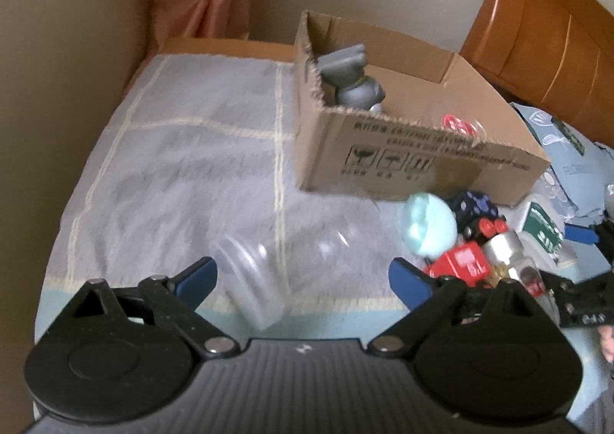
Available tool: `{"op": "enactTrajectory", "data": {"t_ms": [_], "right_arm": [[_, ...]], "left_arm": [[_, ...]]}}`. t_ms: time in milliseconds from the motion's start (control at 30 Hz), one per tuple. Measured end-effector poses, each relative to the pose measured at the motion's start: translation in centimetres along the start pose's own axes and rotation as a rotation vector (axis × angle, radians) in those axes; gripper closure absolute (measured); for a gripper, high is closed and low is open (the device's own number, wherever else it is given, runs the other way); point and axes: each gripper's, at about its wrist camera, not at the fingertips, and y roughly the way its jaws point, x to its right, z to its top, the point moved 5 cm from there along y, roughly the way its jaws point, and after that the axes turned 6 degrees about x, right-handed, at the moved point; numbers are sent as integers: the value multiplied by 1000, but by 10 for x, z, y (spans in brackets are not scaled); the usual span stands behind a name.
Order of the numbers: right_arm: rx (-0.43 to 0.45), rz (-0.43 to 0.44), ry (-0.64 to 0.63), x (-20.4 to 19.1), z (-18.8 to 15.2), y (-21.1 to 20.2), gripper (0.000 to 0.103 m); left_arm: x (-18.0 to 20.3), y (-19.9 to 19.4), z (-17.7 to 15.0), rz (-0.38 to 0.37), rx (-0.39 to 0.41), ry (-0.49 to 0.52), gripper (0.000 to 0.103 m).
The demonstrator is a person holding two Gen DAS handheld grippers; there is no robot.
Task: Organize rigid objects
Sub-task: 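Grasp the clear jar with the left tool while the right tool grasps the white MEDICAL bottle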
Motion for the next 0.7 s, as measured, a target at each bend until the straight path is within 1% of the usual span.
{"op": "enactTrajectory", "data": {"t_ms": [100,233,333,500,600,700], "right_arm": [[6,8,-4,-2,1,-1,0],[13,12,-16,-4,6,0,0],[17,9,-23,-6,9,2,0],[9,-9,-13,-6,14,9,0],[11,0,-15,-7,16,9,0],[0,-26,-34,-3,14,10,0]], "left_arm": [[4,13,11,10,-2,7,7],[11,27,20,29,4,22,3],[20,31,21,76,9,60,3],[29,35,21,148,36,80,3],[30,33,21,182,39,117,3],[29,30,19,203,34,151,3]]}}
